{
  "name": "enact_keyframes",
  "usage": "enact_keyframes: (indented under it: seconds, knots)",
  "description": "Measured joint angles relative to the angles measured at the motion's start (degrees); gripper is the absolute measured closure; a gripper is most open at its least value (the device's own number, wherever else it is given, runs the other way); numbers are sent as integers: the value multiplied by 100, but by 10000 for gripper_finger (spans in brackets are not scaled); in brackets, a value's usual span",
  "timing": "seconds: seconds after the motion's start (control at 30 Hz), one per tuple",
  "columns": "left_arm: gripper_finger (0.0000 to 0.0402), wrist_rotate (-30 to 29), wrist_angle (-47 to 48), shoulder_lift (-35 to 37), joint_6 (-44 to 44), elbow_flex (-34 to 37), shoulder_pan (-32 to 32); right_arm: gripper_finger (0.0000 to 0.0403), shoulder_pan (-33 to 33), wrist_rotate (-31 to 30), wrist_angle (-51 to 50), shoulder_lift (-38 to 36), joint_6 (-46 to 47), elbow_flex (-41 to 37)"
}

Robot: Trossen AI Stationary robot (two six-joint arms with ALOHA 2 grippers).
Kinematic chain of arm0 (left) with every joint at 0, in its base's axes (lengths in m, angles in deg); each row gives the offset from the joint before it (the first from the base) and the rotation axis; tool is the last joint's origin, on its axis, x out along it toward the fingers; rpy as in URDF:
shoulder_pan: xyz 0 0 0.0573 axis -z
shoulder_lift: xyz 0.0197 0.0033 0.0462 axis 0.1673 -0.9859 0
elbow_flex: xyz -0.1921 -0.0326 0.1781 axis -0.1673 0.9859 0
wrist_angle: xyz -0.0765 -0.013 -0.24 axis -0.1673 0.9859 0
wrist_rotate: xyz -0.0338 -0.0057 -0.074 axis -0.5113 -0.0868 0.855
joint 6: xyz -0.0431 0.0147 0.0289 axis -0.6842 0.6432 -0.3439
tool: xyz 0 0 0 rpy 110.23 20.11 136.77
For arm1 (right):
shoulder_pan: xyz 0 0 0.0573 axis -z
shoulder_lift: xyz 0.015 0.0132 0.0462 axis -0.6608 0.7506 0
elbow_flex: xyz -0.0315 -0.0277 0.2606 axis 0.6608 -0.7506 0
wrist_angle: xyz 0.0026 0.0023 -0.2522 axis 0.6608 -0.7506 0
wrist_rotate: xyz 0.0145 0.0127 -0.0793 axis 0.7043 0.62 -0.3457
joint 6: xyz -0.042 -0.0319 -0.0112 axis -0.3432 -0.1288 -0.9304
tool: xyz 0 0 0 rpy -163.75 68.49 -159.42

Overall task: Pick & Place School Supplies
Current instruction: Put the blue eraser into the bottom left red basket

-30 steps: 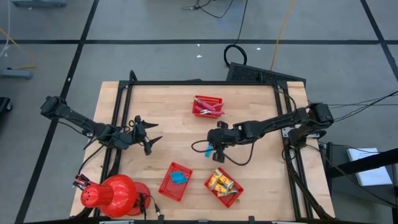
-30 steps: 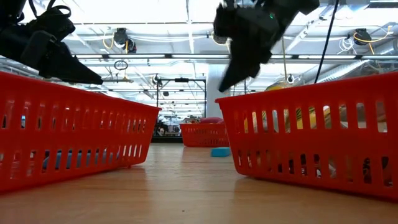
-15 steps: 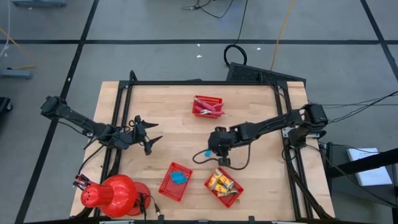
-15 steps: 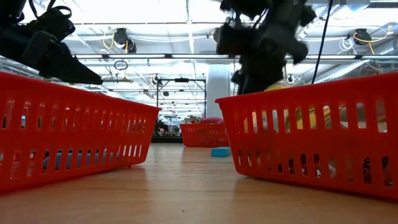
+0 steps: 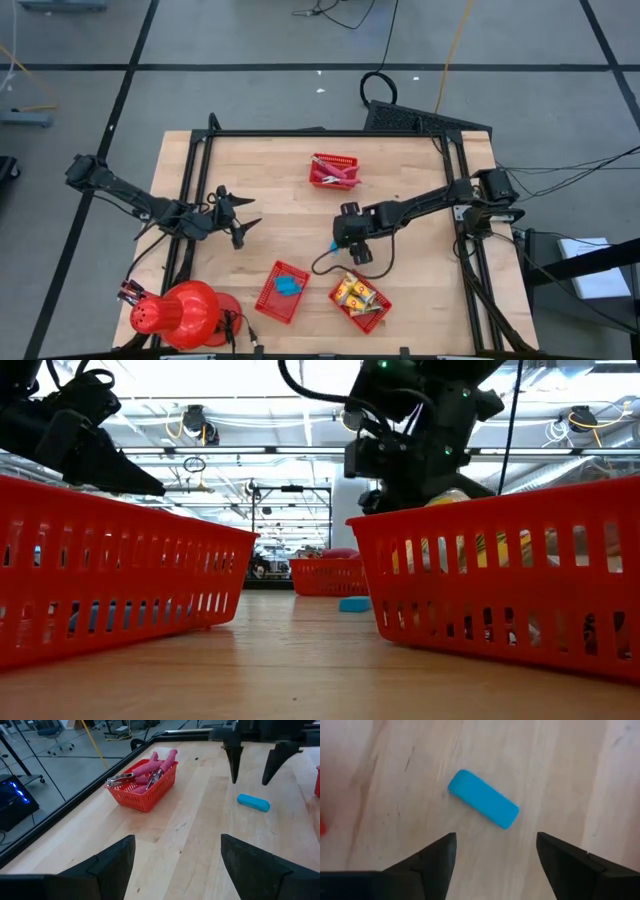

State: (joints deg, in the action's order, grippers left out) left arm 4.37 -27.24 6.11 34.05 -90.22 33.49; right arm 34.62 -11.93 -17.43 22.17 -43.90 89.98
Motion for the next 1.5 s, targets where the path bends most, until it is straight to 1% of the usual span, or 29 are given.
enact_keyframes:
  seconds: [0.17,0.27,0.4,0.5,0.63,0.77,0.93,1.0,1.07,1.23,1.3,1.37,1.5]
  knots:
    - [108,0,2,2,1,0,-7,148,-1,27,27,235,-244,135]
    - [108,0,0,0,1,0,-7,148,-3,24,110,213,-417,217]
    - [108,0,0,0,1,0,-7,149,31,182,174,213,-425,245]
    - [108,0,-2,0,1,0,-7,149,25,176,218,220,-490,236]
    - [108,0,0,0,-1,0,-7,149,13,306,390,465,-517,243]
    - [108,2,3,0,-36,0,-9,149,-39,263,474,738,-701,274]
    - [108,0,41,2,-41,0,-9,153,-46,303,535,877,-780,345]
    - [108,0,50,0,-42,0,-15,165,-47,309,547,879,-780,343]
    - [108,0,48,2,-42,0,-15,189,-51,314,539,884,-762,341]
    - [108,0,52,2,-42,0,-15,285,-51,291,243,893,-439,337]
    - [108,0,55,2,-42,0,-15,312,-51,253,185,899,-425,339]
    - [108,0,55,1,-42,0,-15,323,-49,212,166,899,-426,339]
    - [108,0,57,0,-47,0,-15,321,-62,-48,93,899,-536,334]
